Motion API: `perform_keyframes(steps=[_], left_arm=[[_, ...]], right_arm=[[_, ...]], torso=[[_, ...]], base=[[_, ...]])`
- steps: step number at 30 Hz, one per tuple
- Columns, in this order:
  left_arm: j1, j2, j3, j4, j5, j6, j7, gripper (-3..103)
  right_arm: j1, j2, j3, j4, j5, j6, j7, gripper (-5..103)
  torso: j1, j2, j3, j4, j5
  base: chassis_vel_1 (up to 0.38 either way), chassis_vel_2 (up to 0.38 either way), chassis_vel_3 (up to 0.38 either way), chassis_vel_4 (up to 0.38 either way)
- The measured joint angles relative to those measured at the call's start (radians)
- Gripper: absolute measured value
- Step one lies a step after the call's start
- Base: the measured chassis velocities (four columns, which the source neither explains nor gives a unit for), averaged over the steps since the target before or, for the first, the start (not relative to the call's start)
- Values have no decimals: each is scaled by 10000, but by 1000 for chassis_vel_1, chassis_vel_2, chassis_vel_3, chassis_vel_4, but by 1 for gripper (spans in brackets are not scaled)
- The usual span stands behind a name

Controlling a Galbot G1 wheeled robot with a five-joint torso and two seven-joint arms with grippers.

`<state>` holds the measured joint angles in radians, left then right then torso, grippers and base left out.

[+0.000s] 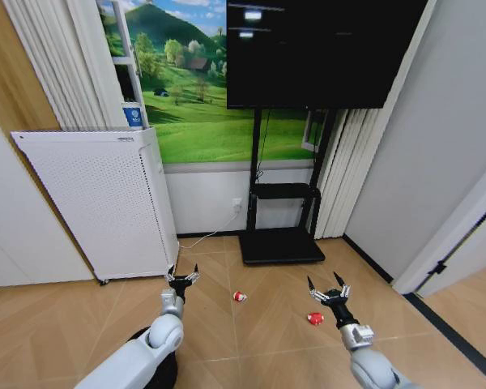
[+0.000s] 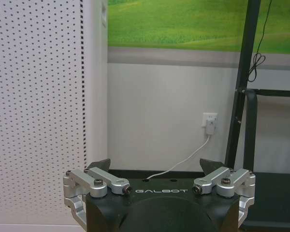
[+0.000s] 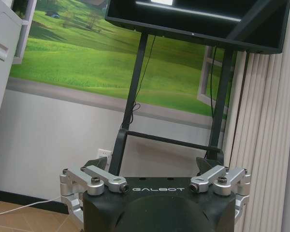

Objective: Pick up the trash bin and place the garbage on the floor into it.

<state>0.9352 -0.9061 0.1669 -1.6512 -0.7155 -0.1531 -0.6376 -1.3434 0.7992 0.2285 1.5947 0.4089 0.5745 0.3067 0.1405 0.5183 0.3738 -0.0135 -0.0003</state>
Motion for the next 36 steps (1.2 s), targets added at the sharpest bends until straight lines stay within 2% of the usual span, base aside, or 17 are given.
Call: perform_keyframes(steps=[7, 9, 11, 20, 30, 36], left_arm=[[286, 476, -369, -18, -90, -57, 127, 100], [446, 632, -496, 135, 433, -139, 351, 100], [558, 646, -581, 162, 573, -142, 388, 100], [958, 846, -900, 94, 698, 207, 177, 100], [1025, 788, -889, 157, 662, 270, -132, 100], [862, 708, -687, 288, 663, 265, -221, 100]], right_arm=[[252, 318, -289, -106, 203, -192, 341, 100], [246, 441, -294, -306, 88, -186, 299, 100], [258, 482, -316, -361, 52, -181, 285, 100], [386, 556, -458, -534, -34, -163, 243, 100], [576, 747, -753, -782, -105, 9, -48, 100], [694, 795, -921, -929, -326, 194, -392, 100]], torso=[[9, -1, 3, 7, 2], [9, -1, 3, -1, 2], [9, -1, 3, -1, 2], [-9, -46, -19, 0, 1], [-162, -416, -238, -2, 2], [-290, -779, -473, -2, 2]], base=[[0, 0, 0, 0], [0, 0, 0, 0], [0, 0, 0, 0], [0, 0, 0, 0], [0, 0, 0, 0], [0, 0, 0, 0]])
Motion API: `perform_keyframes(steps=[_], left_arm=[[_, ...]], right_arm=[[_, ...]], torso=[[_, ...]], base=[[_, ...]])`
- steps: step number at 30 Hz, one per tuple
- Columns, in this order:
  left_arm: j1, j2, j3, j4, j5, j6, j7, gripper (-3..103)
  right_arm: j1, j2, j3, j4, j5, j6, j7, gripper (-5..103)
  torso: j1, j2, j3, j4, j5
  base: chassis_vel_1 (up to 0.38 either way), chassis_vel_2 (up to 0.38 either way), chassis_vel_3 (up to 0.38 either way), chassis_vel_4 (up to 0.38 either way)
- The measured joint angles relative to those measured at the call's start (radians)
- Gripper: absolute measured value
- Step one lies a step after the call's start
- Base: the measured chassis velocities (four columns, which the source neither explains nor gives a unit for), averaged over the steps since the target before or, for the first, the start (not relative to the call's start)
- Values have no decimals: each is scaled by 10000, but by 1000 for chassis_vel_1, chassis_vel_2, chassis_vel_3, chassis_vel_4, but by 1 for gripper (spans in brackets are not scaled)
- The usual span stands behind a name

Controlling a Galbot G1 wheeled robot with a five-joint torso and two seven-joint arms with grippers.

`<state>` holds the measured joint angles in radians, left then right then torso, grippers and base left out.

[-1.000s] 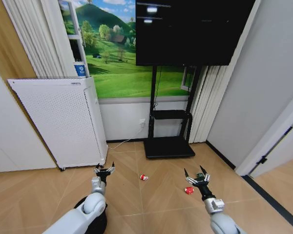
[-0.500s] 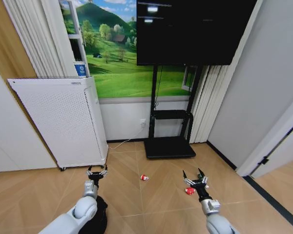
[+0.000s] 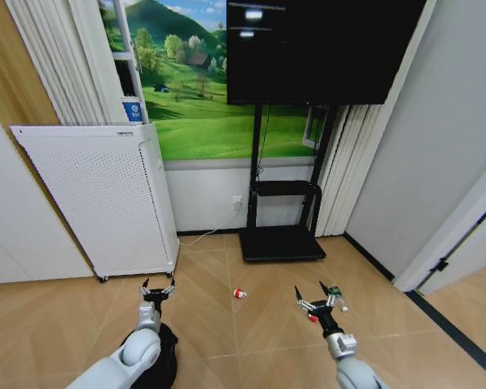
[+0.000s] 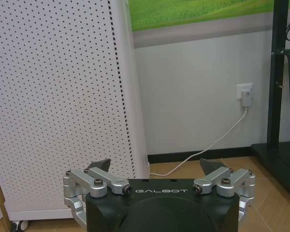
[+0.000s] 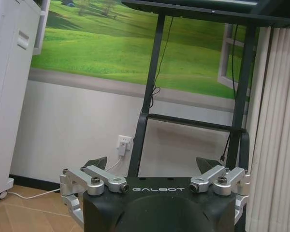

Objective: Pick up the trash bin and place the garbage on the floor into it.

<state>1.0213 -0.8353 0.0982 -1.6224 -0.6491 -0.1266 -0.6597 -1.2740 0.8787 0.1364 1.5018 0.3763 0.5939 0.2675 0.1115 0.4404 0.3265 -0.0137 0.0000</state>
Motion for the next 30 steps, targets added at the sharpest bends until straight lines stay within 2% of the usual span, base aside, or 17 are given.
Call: perform_keyframes(steps=[6, 14, 30], left_arm=[[20, -32, 34, 3, 6, 0, -56, 100], [118, -94, -23, -15, -36, -86, -84, 100], [167, -135, -21, -54, 143, -185, -86, 100]], right_arm=[[17, -38, -45, -81, -123, 119, -149, 100], [67, 51, -76, -375, -215, 263, -273, 100], [-140, 84, 152, -382, -350, 312, -296, 100]], torso=[[-75, -184, -109, 0, 1], [-220, -610, -393, -1, 1], [-406, -1133, -729, 0, 1]], base=[[0, 0, 0, 0], [0, 0, 0, 0], [28, 28, 25, 34]])
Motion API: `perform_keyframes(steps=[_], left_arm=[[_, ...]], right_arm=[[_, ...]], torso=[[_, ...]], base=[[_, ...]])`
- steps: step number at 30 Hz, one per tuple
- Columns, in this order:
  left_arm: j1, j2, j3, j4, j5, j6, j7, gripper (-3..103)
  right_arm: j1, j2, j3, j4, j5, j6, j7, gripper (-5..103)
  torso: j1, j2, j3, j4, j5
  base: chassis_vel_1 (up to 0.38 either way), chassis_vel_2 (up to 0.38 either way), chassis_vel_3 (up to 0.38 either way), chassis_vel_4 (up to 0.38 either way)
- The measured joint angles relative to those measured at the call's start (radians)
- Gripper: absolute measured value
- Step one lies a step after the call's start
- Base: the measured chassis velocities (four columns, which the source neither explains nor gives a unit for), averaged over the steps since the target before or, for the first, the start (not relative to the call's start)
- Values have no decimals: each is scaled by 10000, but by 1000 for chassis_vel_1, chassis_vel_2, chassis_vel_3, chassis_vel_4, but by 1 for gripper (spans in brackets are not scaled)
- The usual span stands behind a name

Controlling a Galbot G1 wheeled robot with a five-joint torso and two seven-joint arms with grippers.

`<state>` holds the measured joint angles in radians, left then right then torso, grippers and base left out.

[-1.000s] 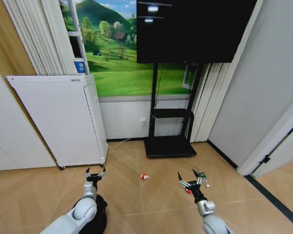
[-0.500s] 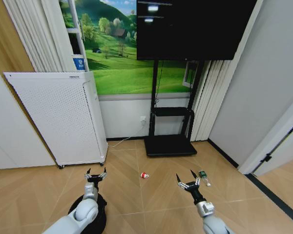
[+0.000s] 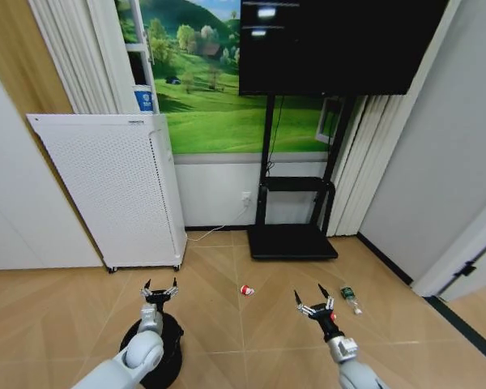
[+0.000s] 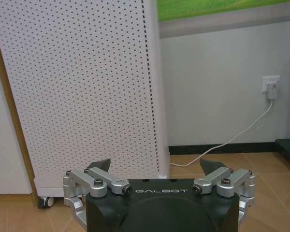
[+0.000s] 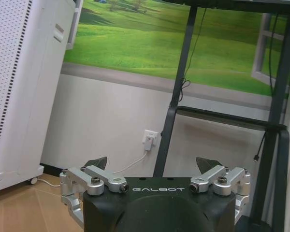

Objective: Pick up the trash bin and place the garbage on the floor into it.

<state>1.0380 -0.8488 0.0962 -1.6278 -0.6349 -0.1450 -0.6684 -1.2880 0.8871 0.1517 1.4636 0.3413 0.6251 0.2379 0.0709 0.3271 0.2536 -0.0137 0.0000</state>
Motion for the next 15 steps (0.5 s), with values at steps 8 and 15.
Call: perform_keyframes(steps=[8, 15], left_arm=[[46, -46, 32, 44, 217, -253, 323, 100], [67, -73, 32, 62, 210, -252, 437, 100]], right_arm=[[-134, 47, 176, 28, -184, 80, 7, 100], [-142, 96, 204, -14, -229, 105, 2, 100]], torso=[[-93, -301, -209, -1, -1], [-142, -438, -299, 7, 2]], base=[[63, 55, 53, 66], [96, 92, 99, 86]])
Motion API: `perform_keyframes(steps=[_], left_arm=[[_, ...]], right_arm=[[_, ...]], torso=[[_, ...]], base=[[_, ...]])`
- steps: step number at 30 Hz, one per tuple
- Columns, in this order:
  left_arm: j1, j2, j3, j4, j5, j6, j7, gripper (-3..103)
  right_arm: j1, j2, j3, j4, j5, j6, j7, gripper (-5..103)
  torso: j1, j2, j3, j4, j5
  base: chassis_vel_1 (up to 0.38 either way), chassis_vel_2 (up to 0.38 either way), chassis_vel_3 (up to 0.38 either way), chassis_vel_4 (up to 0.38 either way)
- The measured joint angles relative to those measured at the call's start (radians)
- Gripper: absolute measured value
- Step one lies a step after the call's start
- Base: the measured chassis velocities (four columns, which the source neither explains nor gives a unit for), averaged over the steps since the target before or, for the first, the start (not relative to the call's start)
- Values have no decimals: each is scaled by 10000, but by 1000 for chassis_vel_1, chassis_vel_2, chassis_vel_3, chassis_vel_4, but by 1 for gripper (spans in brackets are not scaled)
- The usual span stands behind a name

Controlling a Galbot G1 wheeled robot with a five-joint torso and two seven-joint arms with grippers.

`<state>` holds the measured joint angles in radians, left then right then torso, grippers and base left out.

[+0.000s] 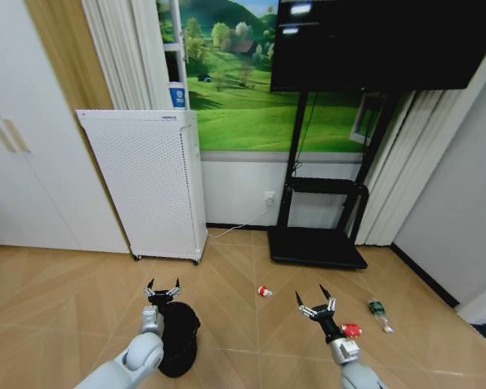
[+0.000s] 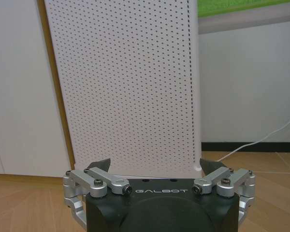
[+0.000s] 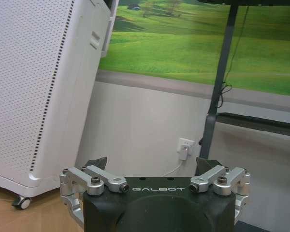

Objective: Pick up the trash bin and place the garbage on the floor into it.

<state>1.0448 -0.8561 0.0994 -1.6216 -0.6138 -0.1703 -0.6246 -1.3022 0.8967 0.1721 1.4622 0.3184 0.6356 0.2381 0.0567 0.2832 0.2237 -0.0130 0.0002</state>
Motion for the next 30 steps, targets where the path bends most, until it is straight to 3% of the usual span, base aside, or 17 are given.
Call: perform_keyframes(steps=[5, 18, 24, 30], left_arm=[[-94, -101, 59, 271, 245, -201, 159, 100], [-230, -143, 294, 156, 64, 118, -221, 100], [113, 390, 103, -937, -346, 535, -748, 100], [433, 640, -164, -1111, -286, 316, -770, 100]], right_arm=[[51, 49, 24, -260, -75, 142, -77, 100], [206, -6, -91, -373, 101, 179, -81, 100], [95, -11, -45, -373, 3, 210, -80, 100], [5, 20, 35, -275, -110, 210, 12, 100]], torso=[[-32, -104, -70, -9, -2], [-132, -400, -264, -10, -2], [-215, -674, -458, -11, -1], [-255, -858, -601, -9, -2]], base=[[14, 9, 12, 13], [0, 0, 0, 0], [0, 0, 0, 0], [0, 0, 0, 0]])
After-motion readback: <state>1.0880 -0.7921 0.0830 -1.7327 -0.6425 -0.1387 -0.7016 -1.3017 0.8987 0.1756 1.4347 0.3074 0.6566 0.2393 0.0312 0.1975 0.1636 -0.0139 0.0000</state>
